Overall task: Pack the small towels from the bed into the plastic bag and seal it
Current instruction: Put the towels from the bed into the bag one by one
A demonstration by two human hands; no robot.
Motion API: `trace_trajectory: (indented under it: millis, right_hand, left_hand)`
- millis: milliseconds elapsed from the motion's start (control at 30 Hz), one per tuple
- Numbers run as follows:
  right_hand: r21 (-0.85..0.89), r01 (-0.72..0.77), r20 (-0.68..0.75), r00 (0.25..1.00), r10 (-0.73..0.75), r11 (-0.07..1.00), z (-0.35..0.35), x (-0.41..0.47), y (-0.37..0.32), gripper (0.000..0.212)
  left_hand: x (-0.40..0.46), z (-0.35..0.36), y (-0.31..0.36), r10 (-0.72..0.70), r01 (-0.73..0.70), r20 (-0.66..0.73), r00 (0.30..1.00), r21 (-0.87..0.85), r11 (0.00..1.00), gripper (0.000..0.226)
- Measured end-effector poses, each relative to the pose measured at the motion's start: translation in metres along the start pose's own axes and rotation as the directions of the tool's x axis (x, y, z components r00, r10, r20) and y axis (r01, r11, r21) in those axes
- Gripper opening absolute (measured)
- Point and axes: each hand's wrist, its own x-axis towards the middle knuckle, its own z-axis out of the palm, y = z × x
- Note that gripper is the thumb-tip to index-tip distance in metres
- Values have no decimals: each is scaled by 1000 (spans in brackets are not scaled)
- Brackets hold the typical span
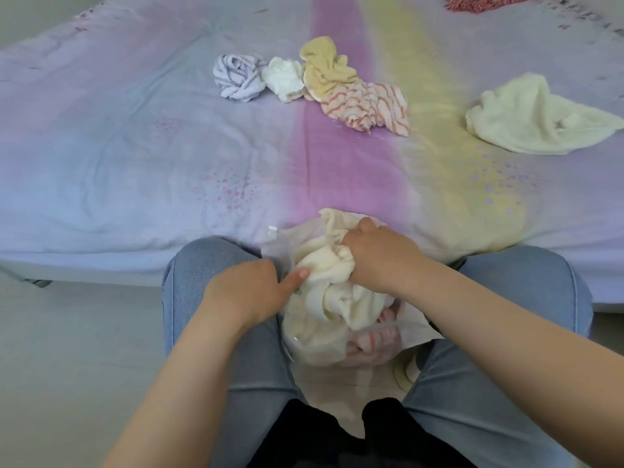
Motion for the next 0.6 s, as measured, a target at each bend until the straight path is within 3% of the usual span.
trace_trajectory:
  millis: [67,167,267,333,400,467,533,600]
  right_hand:
    - [-55,41,119,992,-34,998,-4,-2,-2,41]
    - [-47,152,323,938,-129,987,-11,-1,-7,37]
    - [130,218,240,940,-244,967,-8,8,-17,31]
    - [128,281,241,922,-304,951,0,13,-24,43]
    - [94,355,416,835,-361,930,8,14,-25,59]
    - [168,318,529,770,-358,933,7,11,-16,82]
    - [319,250,474,793,-383,914,-6,6,-6,89]
    - [395,196,368,862,-350,898,-26,-3,3,68]
  left_hand:
    - [-2,1,2,68,-67,62,996,-17,998,57]
    - [-2,4,0,144,-154,-76,987,-140,978,40]
    - [-2,7,-1,235,-284,-183,955,-321,904,37]
    - [0,11,-4,248,-324,-222,943,-443,836,38]
    - [4,13,-10,239,-340,-251,938,-527,779,39]
    - [7,14,-16,247,-355,-262,933,-555,753,39]
    - [9,15,-21,255,-367,-270,929,-562,741,39]
    - [12,15,-25,248,-370,-286,926,-554,746,39]
